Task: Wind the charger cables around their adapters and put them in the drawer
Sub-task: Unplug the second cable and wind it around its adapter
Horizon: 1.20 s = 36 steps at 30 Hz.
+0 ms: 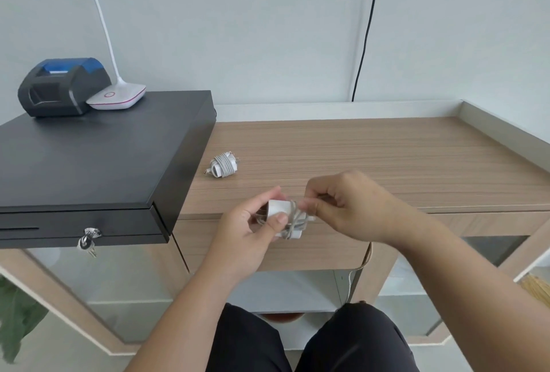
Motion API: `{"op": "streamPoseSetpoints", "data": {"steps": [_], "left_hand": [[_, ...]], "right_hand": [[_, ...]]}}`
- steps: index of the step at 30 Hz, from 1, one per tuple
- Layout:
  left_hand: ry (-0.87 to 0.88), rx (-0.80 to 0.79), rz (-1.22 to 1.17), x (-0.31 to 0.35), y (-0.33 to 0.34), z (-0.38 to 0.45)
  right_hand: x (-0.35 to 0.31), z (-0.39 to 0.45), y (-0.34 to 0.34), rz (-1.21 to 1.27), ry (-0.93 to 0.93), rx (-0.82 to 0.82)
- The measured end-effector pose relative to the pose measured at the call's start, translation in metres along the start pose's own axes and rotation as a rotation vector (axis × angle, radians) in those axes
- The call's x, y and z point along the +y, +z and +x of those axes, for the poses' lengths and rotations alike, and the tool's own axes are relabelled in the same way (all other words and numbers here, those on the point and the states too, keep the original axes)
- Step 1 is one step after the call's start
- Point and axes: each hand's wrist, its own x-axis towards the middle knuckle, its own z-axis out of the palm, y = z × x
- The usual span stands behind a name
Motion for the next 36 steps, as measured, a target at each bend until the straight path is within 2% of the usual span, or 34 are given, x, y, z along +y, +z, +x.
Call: {"op": "streamPoseSetpoints", "data": {"steps": [4,6,11,14,20,22,28,30,32,36], "left_hand": [[0.031,-0.083,0.056,0.002,-0.004,-0.008],[0.056,-0.104,0.003,0.004,-0.006,-0.010],[0.003,0.036,-0.331,0.002,-0.007,-0.015],[-0.045,0.056,-0.448,-0.006,-0.009,-0.017],[-0.072,-0.008,-0.433,-0.008,-0.018,-0.020],[-0.063,-0.050,-0.462,-0.010,-0.020,-0.021],[-0.074,-0.144,-0.685,-0.011,-0.010,-0.026],[-0.076,-0.081,-0.789,-0.008,-0.003,-0.024],[-0.079,0.044,-0.824,-0.002,0.001,-0.018],[-0.084,0.270,-0.516,0.000,0.011,-0.004]], "right_hand": [[0.002,0.011,-0.001,0.119,-0.056,-0.010],[0.004,0.014,0.002,0.281,-0.035,0.003],[0.007,0.018,0.027,0.768,0.010,0.098],[0.004,0.018,0.046,1.022,0.088,0.131],[0.010,0.016,0.060,1.231,0.240,0.050],[0.012,0.014,0.064,1.234,0.263,0.050],[0.003,-0.004,0.076,1.422,0.284,0.128],[0.004,-0.011,0.089,1.374,0.339,0.193],[0.002,-0.021,0.100,1.140,0.362,0.246],[-0.011,-0.036,0.108,0.696,0.396,0.298]]}}
